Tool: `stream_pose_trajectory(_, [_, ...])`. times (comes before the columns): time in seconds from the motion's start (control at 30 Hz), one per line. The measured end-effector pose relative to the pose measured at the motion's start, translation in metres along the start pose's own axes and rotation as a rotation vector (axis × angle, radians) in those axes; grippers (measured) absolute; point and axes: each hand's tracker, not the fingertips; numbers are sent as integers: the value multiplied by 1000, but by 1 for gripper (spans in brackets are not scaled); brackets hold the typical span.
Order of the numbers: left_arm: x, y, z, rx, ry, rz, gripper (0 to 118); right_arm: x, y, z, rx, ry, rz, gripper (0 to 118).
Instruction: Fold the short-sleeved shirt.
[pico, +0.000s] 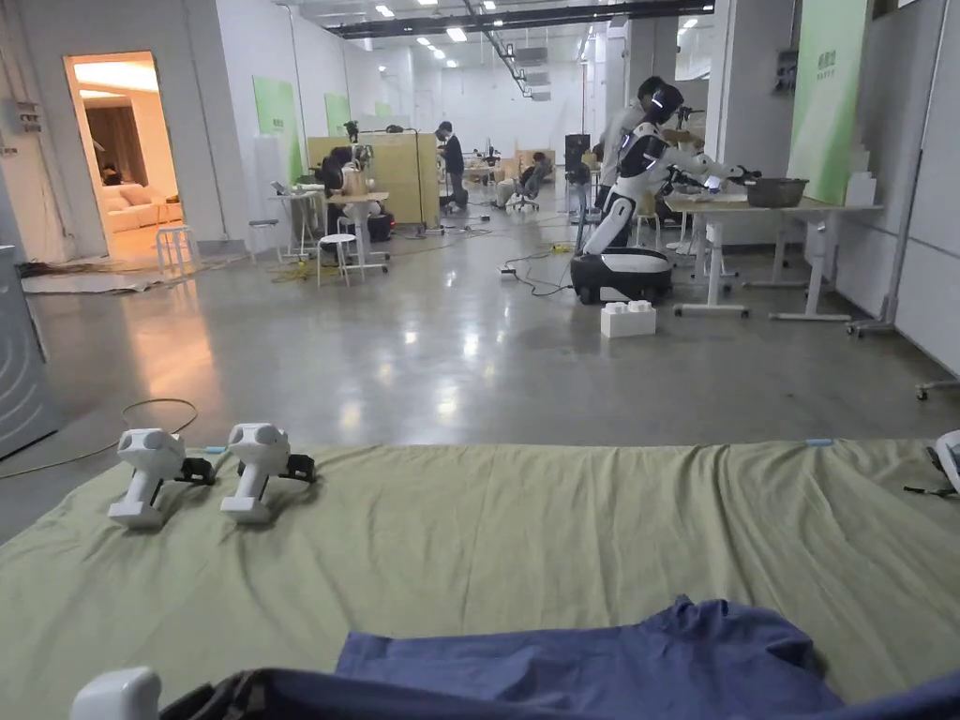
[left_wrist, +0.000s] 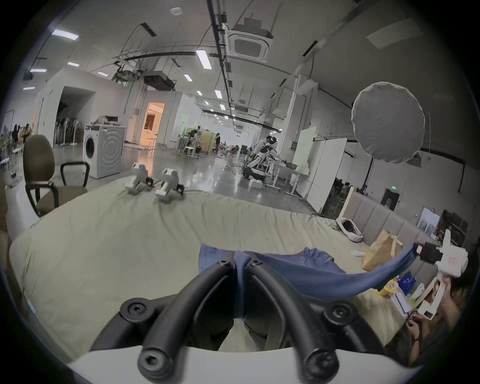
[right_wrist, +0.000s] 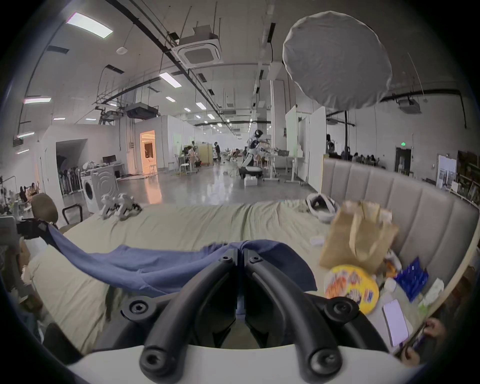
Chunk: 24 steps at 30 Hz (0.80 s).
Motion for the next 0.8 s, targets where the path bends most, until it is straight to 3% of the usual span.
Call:
stream_pose_trajectory(0.13, [-13,-41,29,-109,22,-15,8,1,-47,24,-90,1,-6,5])
stream_pose_trajectory(0.33, [-26,-104,48,-328,29,-30,8,-3,-104,36,-285,-12,-80,5])
stream_pose_trajectory(0.43, [-35,-116,44,-431,43,-63,8,-7,-120,36,-405,-19,-91,5])
stream_pose_trajectory(0.53, [-42,-119,38,-490,53,-47,8,-1,-145,29,-517,-10,-152,5])
stream_pose_trajectory(0.6, [-41,-124,39,-524,51,-61,8,-2,-152,29,-577,-38,-136,5])
stream_pose_trajectory(0.77, [-48,-135,37,-577,63,-66,8,3,-165,30,-665,-4,-141,5])
stream_pose_trajectory(0.8, [-51,-136,38,-583,59,-46,17,4,-166,32,-670,-4,-131,5])
